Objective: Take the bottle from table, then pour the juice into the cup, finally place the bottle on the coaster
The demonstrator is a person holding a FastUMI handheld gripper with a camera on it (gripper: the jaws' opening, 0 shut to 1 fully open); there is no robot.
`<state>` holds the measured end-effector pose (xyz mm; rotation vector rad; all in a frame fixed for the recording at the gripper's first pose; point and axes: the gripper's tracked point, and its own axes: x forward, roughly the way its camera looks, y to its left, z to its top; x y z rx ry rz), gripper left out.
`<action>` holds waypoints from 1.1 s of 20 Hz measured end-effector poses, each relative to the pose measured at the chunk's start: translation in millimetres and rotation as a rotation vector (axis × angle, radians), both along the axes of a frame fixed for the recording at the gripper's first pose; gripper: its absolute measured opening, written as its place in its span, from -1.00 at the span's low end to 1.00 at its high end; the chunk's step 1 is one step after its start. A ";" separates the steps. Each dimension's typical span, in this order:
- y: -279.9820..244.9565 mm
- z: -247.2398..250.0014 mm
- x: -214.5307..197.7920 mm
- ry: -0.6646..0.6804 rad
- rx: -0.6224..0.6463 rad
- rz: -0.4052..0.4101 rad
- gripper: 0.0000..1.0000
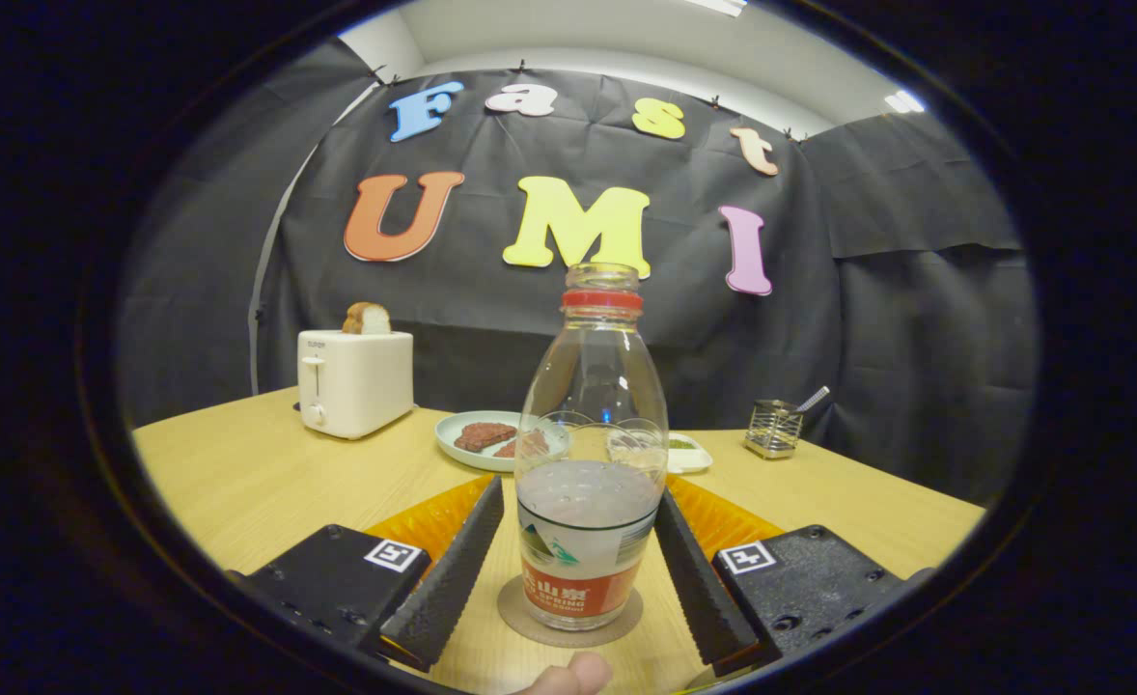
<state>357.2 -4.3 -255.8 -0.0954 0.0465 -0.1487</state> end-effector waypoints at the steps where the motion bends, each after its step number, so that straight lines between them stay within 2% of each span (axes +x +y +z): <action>1: 0.2 -1.2 0.1 0.004 0.006 0.000 0.93; 6: 3.0 -0.3 -2.8 0.012 0.049 0.013 0.96; 9: 0.2 4.5 -7.4 0.005 0.053 -0.010 0.98; 12: 4.5 10.1 -13.7 -0.005 0.099 0.009 0.98; 22: 20.6 72.1 -75.3 -0.050 0.132 0.037 0.98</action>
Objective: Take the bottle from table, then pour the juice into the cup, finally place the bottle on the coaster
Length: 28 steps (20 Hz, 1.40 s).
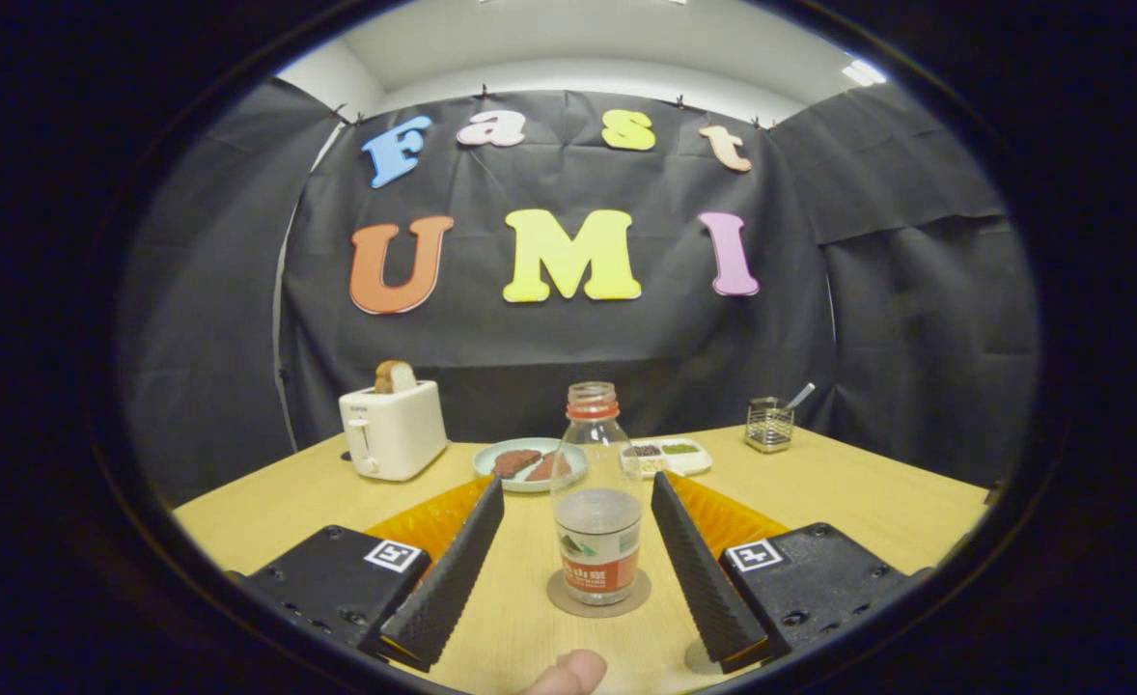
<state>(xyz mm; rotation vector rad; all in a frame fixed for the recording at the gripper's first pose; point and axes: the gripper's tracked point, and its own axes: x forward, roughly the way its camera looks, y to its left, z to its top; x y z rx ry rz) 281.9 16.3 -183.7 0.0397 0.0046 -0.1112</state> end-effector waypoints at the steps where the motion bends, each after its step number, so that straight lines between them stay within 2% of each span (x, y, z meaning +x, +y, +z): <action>1: -2.4 7.4 -8.2 -0.005 -0.006 -0.006 0.98; 5: -2.8 30.5 -27.8 0.038 -0.026 -0.030 0.98; 11: -12.5 70.0 -77.1 0.042 0.005 -0.010 0.97; 14: -12.1 78.5 -94.7 0.062 0.046 0.025 0.97; 17: -18.9 94.3 -111.1 0.024 0.082 0.039 0.97; 22: -33.9 117.2 -138.9 0.014 0.041 -0.008 0.97; 28: -36.9 160.9 -177.4 -0.073 0.011 -0.017 0.97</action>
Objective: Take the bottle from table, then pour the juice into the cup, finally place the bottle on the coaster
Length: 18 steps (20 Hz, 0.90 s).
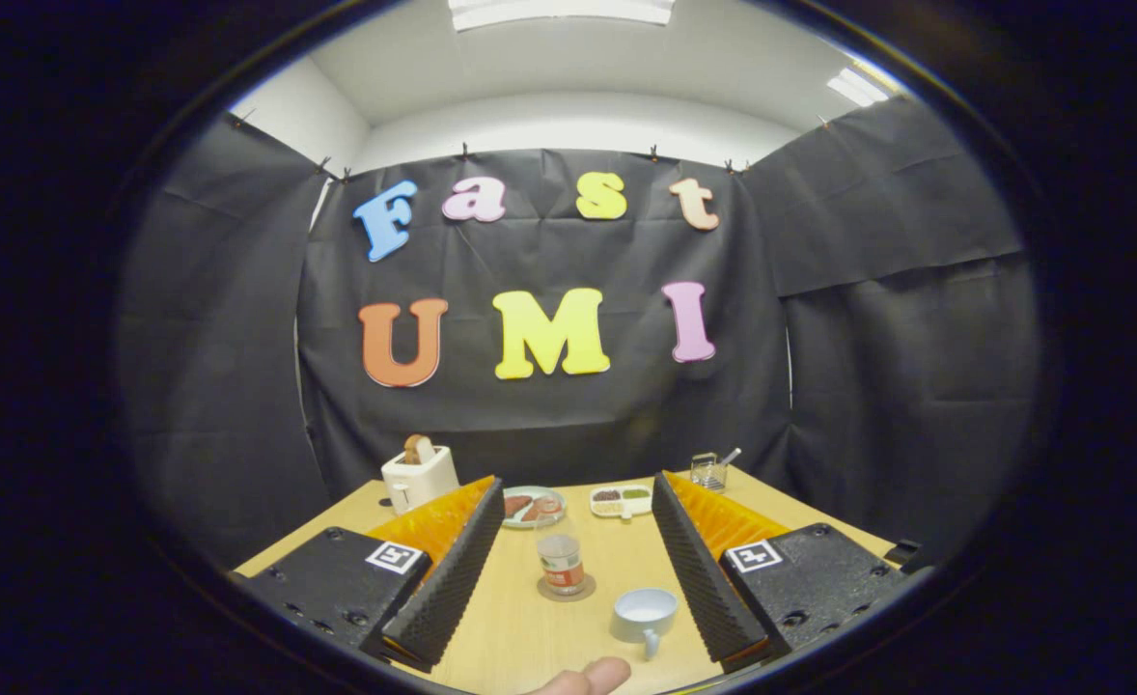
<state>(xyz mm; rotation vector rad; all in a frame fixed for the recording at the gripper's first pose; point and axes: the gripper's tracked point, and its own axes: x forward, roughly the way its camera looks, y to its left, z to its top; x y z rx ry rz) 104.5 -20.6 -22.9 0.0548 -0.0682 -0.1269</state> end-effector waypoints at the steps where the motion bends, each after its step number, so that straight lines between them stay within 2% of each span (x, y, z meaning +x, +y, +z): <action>1: -0.1 0.7 -4.2 0.001 -0.015 -0.004 0.97; 3: -4.2 1.0 -9.7 0.006 -0.029 -0.025 0.97; 18: 2.5 -36.6 9.3 0.077 0.017 0.020 0.98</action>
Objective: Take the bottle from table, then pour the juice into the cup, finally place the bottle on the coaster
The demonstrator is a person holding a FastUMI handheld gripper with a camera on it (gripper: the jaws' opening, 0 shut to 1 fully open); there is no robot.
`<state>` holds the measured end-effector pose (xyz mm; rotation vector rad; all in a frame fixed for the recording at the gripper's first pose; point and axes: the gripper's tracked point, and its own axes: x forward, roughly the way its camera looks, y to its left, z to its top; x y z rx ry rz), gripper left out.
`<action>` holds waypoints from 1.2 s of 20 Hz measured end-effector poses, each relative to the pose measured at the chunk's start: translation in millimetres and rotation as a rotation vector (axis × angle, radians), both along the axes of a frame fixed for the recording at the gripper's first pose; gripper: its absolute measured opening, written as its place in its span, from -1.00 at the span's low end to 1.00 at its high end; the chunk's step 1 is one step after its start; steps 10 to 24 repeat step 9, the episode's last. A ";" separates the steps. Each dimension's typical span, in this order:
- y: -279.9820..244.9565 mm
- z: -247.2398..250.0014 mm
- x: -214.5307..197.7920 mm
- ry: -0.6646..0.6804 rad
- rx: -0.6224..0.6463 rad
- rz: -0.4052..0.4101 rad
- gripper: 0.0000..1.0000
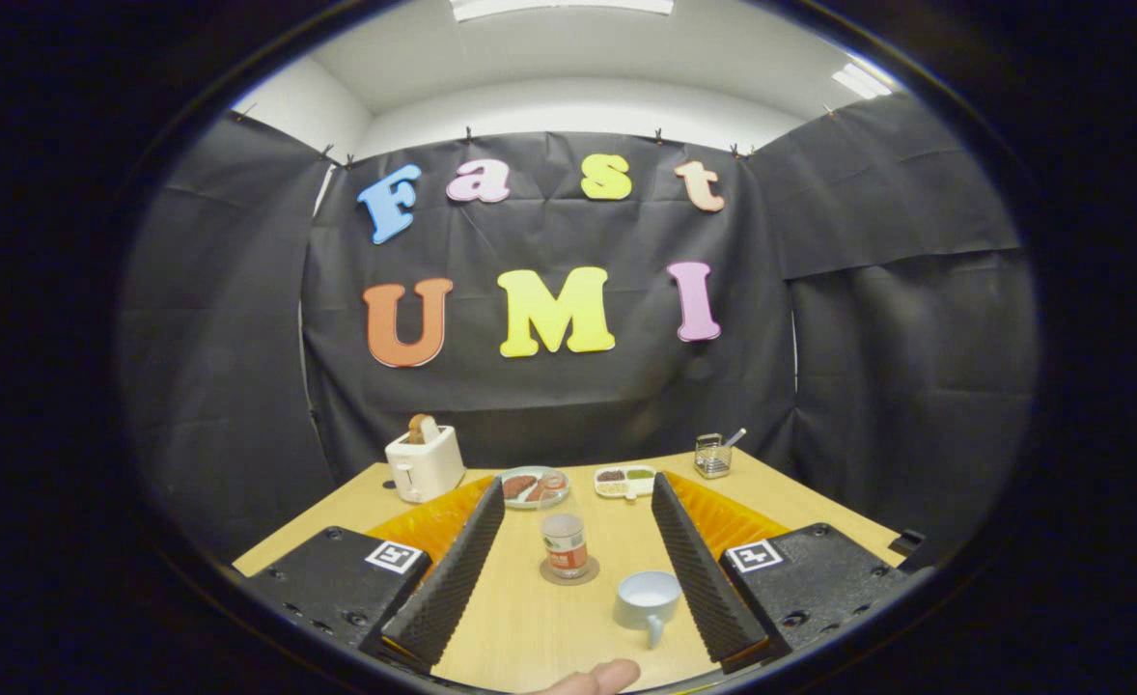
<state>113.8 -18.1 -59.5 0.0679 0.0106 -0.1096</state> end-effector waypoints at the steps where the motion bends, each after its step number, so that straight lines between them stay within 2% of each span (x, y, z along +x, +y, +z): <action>1: 0.9 0.4 1.0 -0.001 -0.003 0.003 0.98; 24: 9.3 2.3 4.7 -0.014 -0.018 0.025 0.97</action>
